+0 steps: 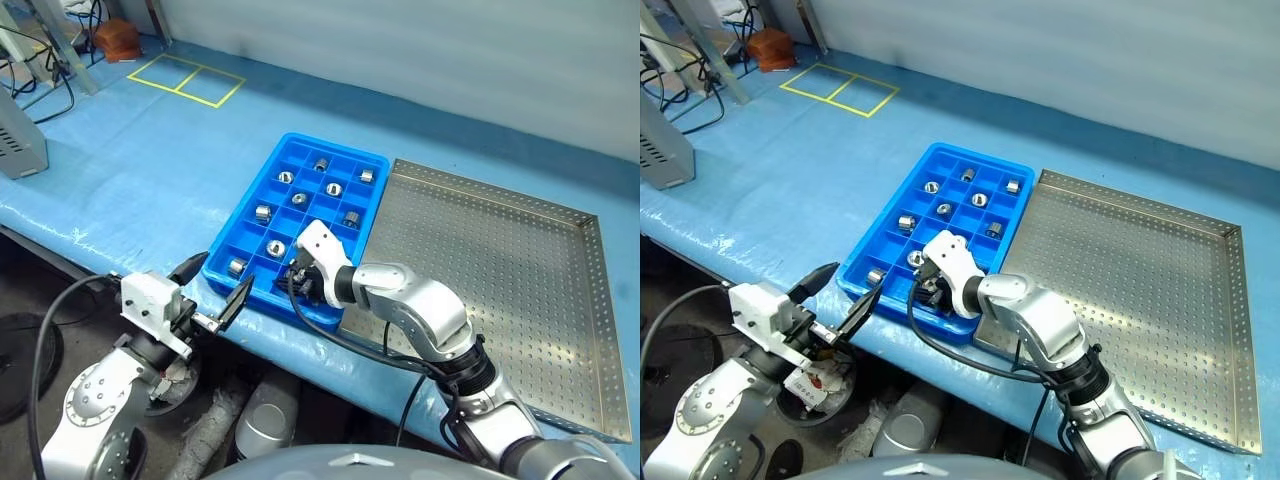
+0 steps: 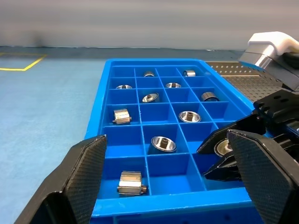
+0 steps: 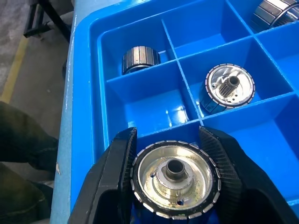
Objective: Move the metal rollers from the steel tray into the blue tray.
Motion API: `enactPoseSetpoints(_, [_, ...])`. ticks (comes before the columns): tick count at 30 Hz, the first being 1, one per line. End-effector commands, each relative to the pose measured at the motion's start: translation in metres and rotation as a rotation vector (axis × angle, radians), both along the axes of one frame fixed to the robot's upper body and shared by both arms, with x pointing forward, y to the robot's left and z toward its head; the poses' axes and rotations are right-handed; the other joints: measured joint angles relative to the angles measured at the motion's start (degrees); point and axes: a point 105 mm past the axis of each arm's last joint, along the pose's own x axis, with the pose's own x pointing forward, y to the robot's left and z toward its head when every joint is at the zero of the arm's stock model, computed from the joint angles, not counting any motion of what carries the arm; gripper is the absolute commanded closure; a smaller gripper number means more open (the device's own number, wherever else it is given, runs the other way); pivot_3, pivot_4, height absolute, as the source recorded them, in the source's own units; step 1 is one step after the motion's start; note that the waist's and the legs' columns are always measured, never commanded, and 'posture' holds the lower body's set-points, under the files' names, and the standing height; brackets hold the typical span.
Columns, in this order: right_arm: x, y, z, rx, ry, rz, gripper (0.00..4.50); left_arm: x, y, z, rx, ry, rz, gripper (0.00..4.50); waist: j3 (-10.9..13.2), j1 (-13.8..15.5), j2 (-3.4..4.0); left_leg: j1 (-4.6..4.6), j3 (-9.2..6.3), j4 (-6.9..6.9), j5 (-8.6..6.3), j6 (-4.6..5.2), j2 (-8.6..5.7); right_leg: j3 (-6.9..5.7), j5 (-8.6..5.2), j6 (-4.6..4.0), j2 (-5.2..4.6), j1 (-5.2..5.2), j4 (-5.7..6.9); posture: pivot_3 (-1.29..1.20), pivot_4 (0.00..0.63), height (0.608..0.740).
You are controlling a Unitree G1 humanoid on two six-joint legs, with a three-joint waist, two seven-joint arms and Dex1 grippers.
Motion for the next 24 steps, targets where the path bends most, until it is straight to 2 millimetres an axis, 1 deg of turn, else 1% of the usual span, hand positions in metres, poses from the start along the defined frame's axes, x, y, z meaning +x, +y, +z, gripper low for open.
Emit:
enactPoseSetpoints(1, [-0.001, -0.001, 0.012, 0.049, -0.021, -0.021, 1.12, 0.001, -0.004, 0.005, -0.007, -0.016, -0.033, 0.0, 0.0, -0.1, 0.0, 0.0, 0.0, 0.0, 0.0, 0.0, 0.0, 0.0, 0.0, 0.0, 0.0, 0.0, 0.0, 0.48, 0.15, 0.74])
enactPoseSetpoints(4, [0.0, -0.002, 0.016, 0.067, -0.027, -0.036, 0.16, 0.002, -0.006, 0.007, -0.008, -0.02, -0.051, 0.0, 0.0, -0.2, 0.0, 0.0, -0.02, 0.07, -0.02, -0.03, 0.01, -0.03, 0.0, 0.0, 0.0, 0.02, 0.02, 0.47, 0.15, 0.74])
enactPoseSetpoints(5, [0.0, -0.004, 0.021, 0.085, -0.044, -0.044, 0.02, 0.004, -0.007, 0.008, -0.008, -0.025, -0.06, 0.0, 0.0, -0.3, 0.0, 0.0, -0.02, 0.07, -0.02, -0.04, 0.01, -0.03, 0.0, 0.0, 0.0, 0.03, 0.02, 0.46, 0.15, 0.74])
enactPoseSetpoints(8, [0.001, -0.012, 0.038, 0.147, -0.101, -0.073, 0.02, 0.01, -0.011, 0.012, -0.007, -0.037, -0.088, 0.0, 0.0, -0.4, 0.0, 0.0, -0.05, 0.09, -0.02, -0.04, 0.0, -0.04, 0.0, 0.0, -0.01, 0.03, 0.02, 0.43, 0.15, 0.74])
enactPoseSetpoints(10, [0.002, -0.02, 0.047, 0.165, -0.153, -0.11, 0.02, 0.017, -0.013, 0.013, 0.026, -0.044, -0.104, 0.0, 0.0, -0.9, 0.01, 0.0, -0.07, 0.1, -0.02, -0.03, 0.0, -0.06, 0.0, 0.0, 0.0, 0.05, 0.02, 0.38, 0.15, 0.74])
enactPoseSetpoints(12, [0.002, -0.027, 0.051, 0.168, -0.186, -0.141, 0.02, 0.023, -0.013, 0.013, 0.036, -0.038, -0.114, 0.0, 0.0, -1.6, 0.02, 0.0, -0.07, 0.11, -0.01, -0.02, 0.0, -0.06, 0.0, 0.0, 0.0, 0.06, 0.02, 0.36, 0.15, 0.74])
enactPoseSetpoints(16, [-0.001, -0.053, 0.06, 0.165, -0.27, -0.245, 0.02, 0.041, -0.024, 0.022, 0.054, -0.068, -0.193, 0.0, 0.0, -3.7, 0.01, -0.01, -0.1, 0.15, 0.02, 0.01, -0.02, -0.05, 0.01, 0.02, 0.0, 0.1, 0.02, 0.25, 0.15, 0.74])
enactPoseSetpoints(18, [-0.003, -0.062, 0.061, 0.159, -0.287, -0.282, 0.02, 0.047, -0.029, 0.023, 0.064, -0.072, -0.219, 0.0, 0.0, -5.6, 0.01, -0.02, -0.1, 0.19, 0.03, 0.03, -0.03, -0.04, 0.03, 0.05, 0.0, 0.14, 0.02, 0.23, 0.15, 0.74])
enactPoseSetpoints(21, [-0.001, -0.083, 0.065, 0.135, -0.343, -0.395, 0.02, 0.062, -0.035, 0.023, 0.097, -0.07, -0.248, 0.0, 0.0, -9.1, 0.02, -0.02, -0.1, 0.27, 0.06, 0.08, -0.04, 0.01, 0.06, 0.09, 0.01, 0.19, 0.05, 0.15, 0.15, 0.74])
enactPoseSetpoints(24, [-0.003, -0.104, 0.064, 0.059, -0.414, -0.491, 0.02, 0.077, -0.039, 0.022, 0.113, -0.068, -0.238, 0.0, 0.0, -12.8, 0.01, -0.02, -0.18, 0.34, 0.09, 0.13, -0.05, 0.06, 0.07, 0.08, 0.04, 0.25, 0.09, 0.1, 0.15, 0.74])
